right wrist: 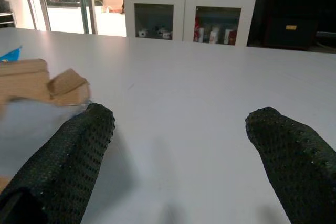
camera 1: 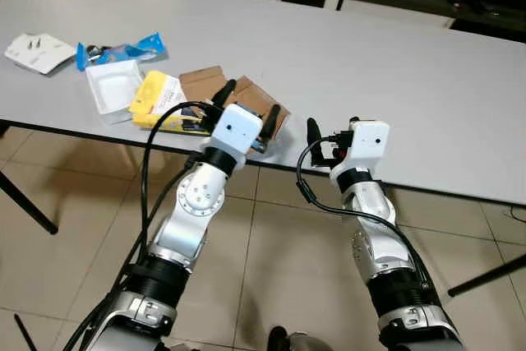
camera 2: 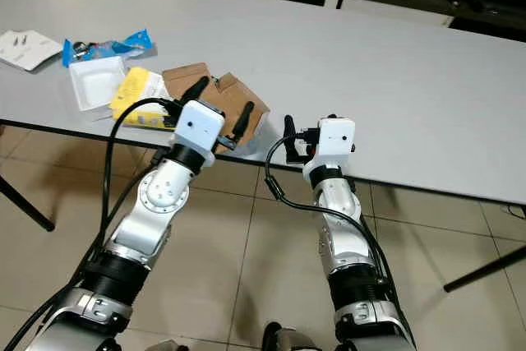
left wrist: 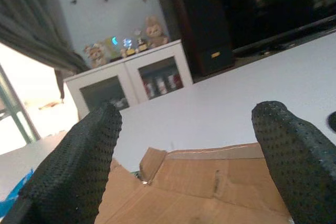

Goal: Picking trash to rubbish bin

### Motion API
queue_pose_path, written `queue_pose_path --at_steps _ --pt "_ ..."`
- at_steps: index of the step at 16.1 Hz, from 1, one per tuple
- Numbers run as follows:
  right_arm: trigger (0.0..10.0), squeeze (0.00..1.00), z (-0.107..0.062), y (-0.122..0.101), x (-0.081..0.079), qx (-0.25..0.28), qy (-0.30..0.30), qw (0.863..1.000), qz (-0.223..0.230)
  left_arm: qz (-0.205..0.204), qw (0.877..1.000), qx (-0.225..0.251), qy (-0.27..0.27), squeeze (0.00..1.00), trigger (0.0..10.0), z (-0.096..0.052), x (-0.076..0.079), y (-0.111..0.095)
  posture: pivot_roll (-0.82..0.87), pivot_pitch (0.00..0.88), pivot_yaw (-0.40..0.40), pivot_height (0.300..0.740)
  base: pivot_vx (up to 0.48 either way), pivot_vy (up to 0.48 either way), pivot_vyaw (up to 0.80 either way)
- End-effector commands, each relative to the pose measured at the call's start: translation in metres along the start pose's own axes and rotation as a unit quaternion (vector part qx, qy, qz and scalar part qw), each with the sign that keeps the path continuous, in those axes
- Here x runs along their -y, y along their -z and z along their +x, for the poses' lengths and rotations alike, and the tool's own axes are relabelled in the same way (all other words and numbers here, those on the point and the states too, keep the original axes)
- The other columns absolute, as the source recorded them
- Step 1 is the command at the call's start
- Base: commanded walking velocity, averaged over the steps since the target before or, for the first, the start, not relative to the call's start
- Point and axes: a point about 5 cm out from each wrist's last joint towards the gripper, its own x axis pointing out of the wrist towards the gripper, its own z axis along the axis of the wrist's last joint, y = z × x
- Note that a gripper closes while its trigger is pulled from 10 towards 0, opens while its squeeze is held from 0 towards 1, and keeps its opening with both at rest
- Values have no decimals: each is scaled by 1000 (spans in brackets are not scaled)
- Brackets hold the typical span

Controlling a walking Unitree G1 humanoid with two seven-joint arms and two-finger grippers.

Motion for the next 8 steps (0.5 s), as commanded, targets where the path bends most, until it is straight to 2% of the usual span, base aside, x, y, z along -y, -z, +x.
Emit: queue_pose_path --at_steps 1,6,8 --pt "10000 0 -2 1 9 -6 13 1000 -1 -1 1000 -4 3 0 10000 0 5 0 -62 107 -101 740 0 -364 0" --pt "10000 0 -2 2 8 -8 13 1000 0 -1 1000 -3 -5 0 10000 0 2 0 -64 109 -101 740 0 -356 0" --pt "10000 0 -2 2 8 -8 12 1000 0 -3 1000 -2 -13 0 10000 0 0 -1 -63 110 -102 740 0 -135 0"
